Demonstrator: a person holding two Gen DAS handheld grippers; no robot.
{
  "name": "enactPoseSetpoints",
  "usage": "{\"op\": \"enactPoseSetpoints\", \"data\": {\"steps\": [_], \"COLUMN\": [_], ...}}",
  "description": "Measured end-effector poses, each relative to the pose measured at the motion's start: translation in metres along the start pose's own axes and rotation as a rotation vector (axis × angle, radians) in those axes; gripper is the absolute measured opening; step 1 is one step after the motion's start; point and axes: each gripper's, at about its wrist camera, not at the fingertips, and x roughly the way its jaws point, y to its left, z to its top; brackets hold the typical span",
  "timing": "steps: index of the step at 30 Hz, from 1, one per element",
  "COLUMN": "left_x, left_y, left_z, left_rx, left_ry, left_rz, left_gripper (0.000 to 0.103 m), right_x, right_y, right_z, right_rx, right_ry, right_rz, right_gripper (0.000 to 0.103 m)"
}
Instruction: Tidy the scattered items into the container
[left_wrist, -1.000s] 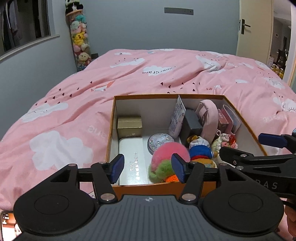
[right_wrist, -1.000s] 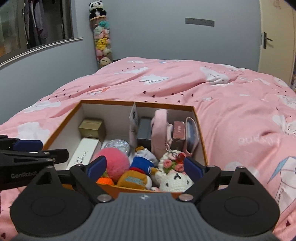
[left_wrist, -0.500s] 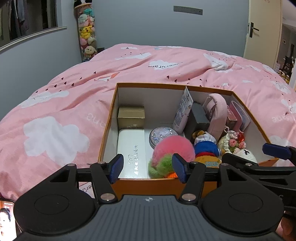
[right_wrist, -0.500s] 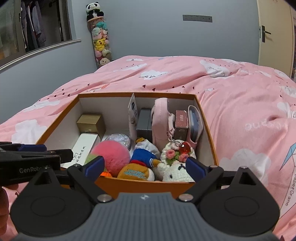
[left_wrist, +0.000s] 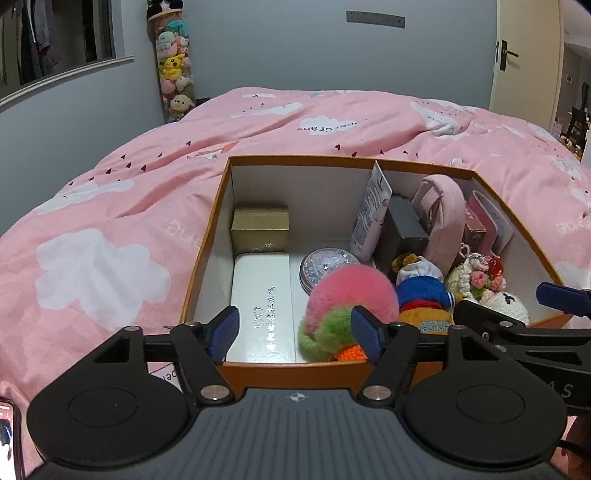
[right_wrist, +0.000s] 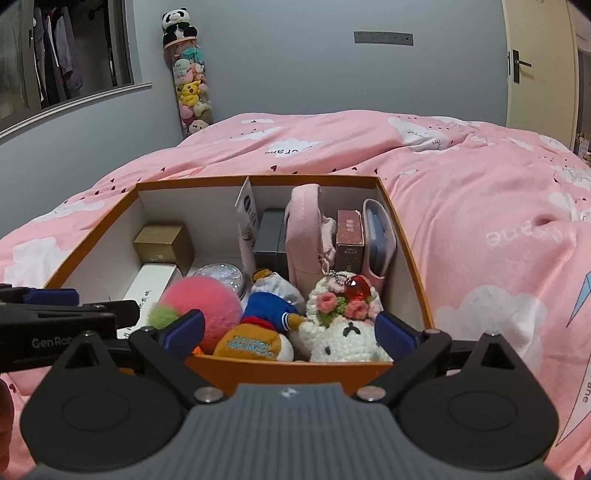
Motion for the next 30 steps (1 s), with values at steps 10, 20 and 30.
{"op": "enactPoseSetpoints", "data": {"steps": [10,20,30], "left_x": [0.0091,0.0106,0.0109], "left_y": [0.0011,0.0018,0.0012], "left_z": [0.0009,0.0013,0.0012], "left_rx": [-0.016,-0.016,-0.013], "left_ry": [0.031,0.041,0.041], "left_rz": [-0.015,-0.01,-0.011], "left_gripper": [0.087,0.087,0.087], "right_x": [0.0066,0.007,0.007], "right_y": [-0.0022,-0.0027,-0.0024], "right_z": [-0.0019,-0.0017,-0.0017], "right_rx": [-0.002,-0.002,-0.003], "right_ry": [0.002,0.002,0.002], "right_rz": [-0.017,-0.02,-0.019], "right_gripper": [0.102,0.102,0.102]}}
